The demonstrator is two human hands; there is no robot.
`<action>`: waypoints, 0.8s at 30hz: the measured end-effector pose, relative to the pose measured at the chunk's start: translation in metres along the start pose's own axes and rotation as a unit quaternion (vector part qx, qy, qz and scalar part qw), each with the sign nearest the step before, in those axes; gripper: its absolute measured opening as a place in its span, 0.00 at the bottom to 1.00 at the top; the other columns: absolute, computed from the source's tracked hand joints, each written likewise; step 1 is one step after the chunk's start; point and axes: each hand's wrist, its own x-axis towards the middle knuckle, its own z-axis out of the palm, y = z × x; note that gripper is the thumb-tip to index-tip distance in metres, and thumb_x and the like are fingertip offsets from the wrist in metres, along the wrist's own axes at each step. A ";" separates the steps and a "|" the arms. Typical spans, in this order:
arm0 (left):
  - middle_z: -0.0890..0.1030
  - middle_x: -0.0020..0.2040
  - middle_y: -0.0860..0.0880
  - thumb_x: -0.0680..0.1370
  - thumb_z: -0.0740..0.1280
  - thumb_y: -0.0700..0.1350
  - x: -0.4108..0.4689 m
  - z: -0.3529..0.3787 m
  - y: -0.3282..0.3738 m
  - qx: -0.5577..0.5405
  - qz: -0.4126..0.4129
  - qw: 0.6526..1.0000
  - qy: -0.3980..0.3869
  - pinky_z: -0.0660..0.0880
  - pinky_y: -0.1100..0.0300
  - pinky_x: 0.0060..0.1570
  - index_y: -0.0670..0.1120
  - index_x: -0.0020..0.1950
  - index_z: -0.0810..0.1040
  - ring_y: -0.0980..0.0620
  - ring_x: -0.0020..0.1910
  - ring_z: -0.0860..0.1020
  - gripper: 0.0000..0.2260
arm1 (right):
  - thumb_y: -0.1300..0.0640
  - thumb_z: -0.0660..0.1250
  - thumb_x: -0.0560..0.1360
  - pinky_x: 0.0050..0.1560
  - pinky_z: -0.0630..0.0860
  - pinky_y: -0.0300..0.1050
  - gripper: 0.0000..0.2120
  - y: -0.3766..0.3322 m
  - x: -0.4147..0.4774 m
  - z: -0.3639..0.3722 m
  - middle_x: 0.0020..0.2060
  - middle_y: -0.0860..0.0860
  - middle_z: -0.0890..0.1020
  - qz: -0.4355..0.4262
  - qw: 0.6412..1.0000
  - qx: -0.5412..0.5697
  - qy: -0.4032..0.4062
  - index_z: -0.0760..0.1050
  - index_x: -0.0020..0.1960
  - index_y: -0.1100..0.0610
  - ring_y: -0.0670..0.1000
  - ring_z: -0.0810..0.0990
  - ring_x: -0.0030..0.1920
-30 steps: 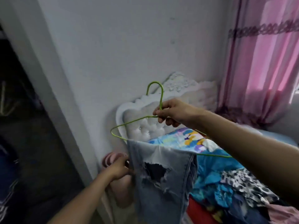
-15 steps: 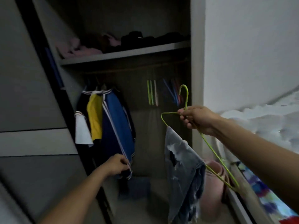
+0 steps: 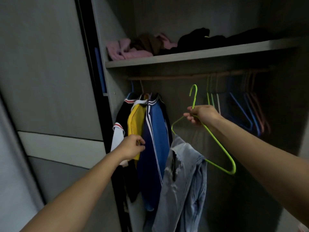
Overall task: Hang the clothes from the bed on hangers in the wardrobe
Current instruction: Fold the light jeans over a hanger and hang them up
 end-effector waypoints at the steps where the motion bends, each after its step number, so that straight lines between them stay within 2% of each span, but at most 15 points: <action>1: 0.77 0.41 0.51 0.76 0.69 0.45 0.019 -0.006 0.000 0.001 0.002 1.000 0.011 0.68 0.67 0.34 0.48 0.54 0.78 0.56 0.39 0.75 0.07 | 0.65 0.57 0.81 0.20 0.69 0.33 0.08 -0.003 0.017 0.008 0.38 0.56 0.82 -0.004 1.000 -0.010 0.003 0.73 0.56 0.61 0.42 0.75 0.20; 4: 0.78 0.44 0.50 0.77 0.68 0.45 0.073 -0.020 -0.003 0.022 0.013 0.999 0.038 0.69 0.68 0.35 0.49 0.54 0.78 0.54 0.43 0.76 0.07 | 0.64 0.57 0.81 0.18 0.62 0.31 0.07 -0.012 0.069 0.030 0.37 0.55 0.82 -0.024 0.999 -0.041 0.020 0.73 0.53 0.59 0.41 0.69 0.17; 9: 0.79 0.49 0.50 0.76 0.67 0.46 0.143 -0.034 -0.014 0.021 0.019 0.992 0.119 0.77 0.55 0.48 0.49 0.57 0.78 0.50 0.47 0.78 0.10 | 0.65 0.58 0.80 0.17 0.58 0.31 0.07 -0.026 0.148 0.064 0.35 0.56 0.81 -0.054 0.996 -0.042 0.062 0.72 0.46 0.58 0.42 0.66 0.16; 12: 0.79 0.49 0.48 0.76 0.67 0.50 0.180 -0.038 -0.021 0.033 0.021 0.992 0.124 0.77 0.51 0.50 0.50 0.59 0.76 0.48 0.47 0.78 0.12 | 0.65 0.56 0.81 0.18 0.56 0.28 0.07 -0.037 0.198 0.079 0.34 0.56 0.80 -0.063 0.993 -0.045 0.085 0.71 0.48 0.58 0.43 0.63 0.14; 15: 0.79 0.52 0.46 0.76 0.67 0.51 0.213 -0.039 -0.029 0.033 0.031 0.993 0.105 0.76 0.54 0.50 0.49 0.63 0.74 0.46 0.51 0.78 0.16 | 0.65 0.55 0.80 0.17 0.56 0.27 0.08 -0.042 0.245 0.093 0.33 0.57 0.80 -0.075 0.986 -0.088 0.123 0.71 0.46 0.60 0.44 0.62 0.11; 17: 0.79 0.52 0.47 0.77 0.66 0.53 0.233 -0.038 -0.036 0.051 0.052 0.994 0.078 0.73 0.58 0.46 0.47 0.65 0.72 0.46 0.52 0.78 0.19 | 0.66 0.54 0.78 0.16 0.57 0.29 0.13 -0.041 0.277 0.101 0.31 0.56 0.78 -0.086 0.977 -0.130 0.145 0.73 0.40 0.61 0.45 0.65 0.12; 19: 0.79 0.51 0.46 0.77 0.66 0.53 0.250 -0.038 -0.043 0.066 0.074 0.994 0.054 0.70 0.60 0.42 0.47 0.64 0.72 0.46 0.51 0.78 0.18 | 0.66 0.55 0.79 0.17 0.60 0.34 0.16 -0.038 0.309 0.108 0.31 0.55 0.79 -0.072 0.972 -0.176 0.140 0.72 0.34 0.59 0.48 0.69 0.17; 21: 0.80 0.50 0.44 0.77 0.66 0.53 0.264 -0.040 -0.048 0.071 0.096 0.992 0.035 0.68 0.60 0.39 0.47 0.62 0.74 0.45 0.50 0.79 0.16 | 0.65 0.57 0.80 0.19 0.66 0.40 0.15 -0.035 0.335 0.112 0.28 0.51 0.81 -0.060 0.970 -0.207 0.115 0.72 0.36 0.57 0.48 0.72 0.21; 23: 0.81 0.49 0.44 0.78 0.65 0.53 0.274 -0.043 -0.052 0.063 0.121 0.990 0.030 0.67 0.60 0.38 0.48 0.59 0.76 0.45 0.49 0.79 0.13 | 0.64 0.61 0.79 0.20 0.70 0.34 0.09 -0.030 0.349 0.116 0.19 0.44 0.77 -0.077 0.970 -0.203 0.109 0.73 0.42 0.56 0.42 0.75 0.21; 24: 0.81 0.48 0.45 0.78 0.64 0.52 0.278 -0.044 -0.053 0.055 0.131 0.989 0.031 0.67 0.61 0.38 0.48 0.58 0.78 0.46 0.48 0.79 0.12 | 0.63 0.62 0.79 0.21 0.71 0.33 0.07 -0.027 0.350 0.121 0.18 0.43 0.76 -0.085 0.969 -0.203 0.112 0.73 0.43 0.55 0.42 0.76 0.23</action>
